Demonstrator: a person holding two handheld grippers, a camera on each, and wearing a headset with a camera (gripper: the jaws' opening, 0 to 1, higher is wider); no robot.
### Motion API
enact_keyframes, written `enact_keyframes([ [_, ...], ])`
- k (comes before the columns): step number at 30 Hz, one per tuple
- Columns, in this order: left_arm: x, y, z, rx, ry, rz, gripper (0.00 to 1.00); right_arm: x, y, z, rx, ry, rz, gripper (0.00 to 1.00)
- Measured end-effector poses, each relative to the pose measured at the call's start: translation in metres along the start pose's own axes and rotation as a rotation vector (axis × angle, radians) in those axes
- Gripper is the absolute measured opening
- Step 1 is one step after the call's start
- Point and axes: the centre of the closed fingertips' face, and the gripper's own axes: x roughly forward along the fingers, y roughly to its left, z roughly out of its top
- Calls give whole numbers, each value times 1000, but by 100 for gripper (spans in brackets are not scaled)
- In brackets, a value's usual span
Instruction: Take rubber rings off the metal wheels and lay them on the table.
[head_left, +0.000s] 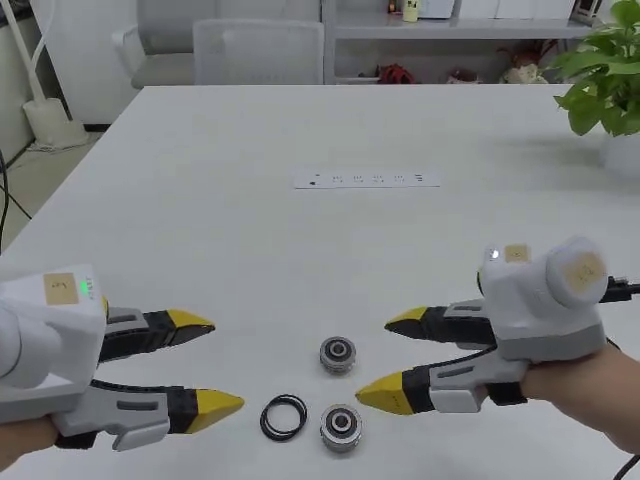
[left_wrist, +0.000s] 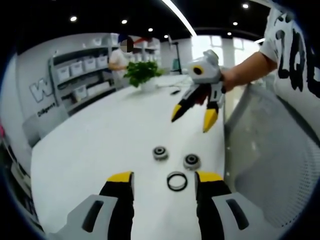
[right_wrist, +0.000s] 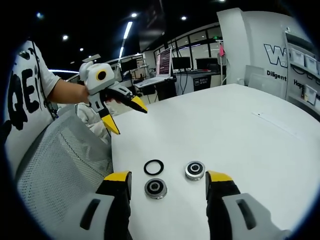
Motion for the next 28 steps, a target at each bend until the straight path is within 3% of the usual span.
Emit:
enact_keyframes([
  [12,-1,-2,0,-4,-1,0,52,-16,-1,-20,-52,42,-33,63],
  [28,-1,-2,-1,-10,0,4,53,-32,-11,-30,-43,33,-84,66],
])
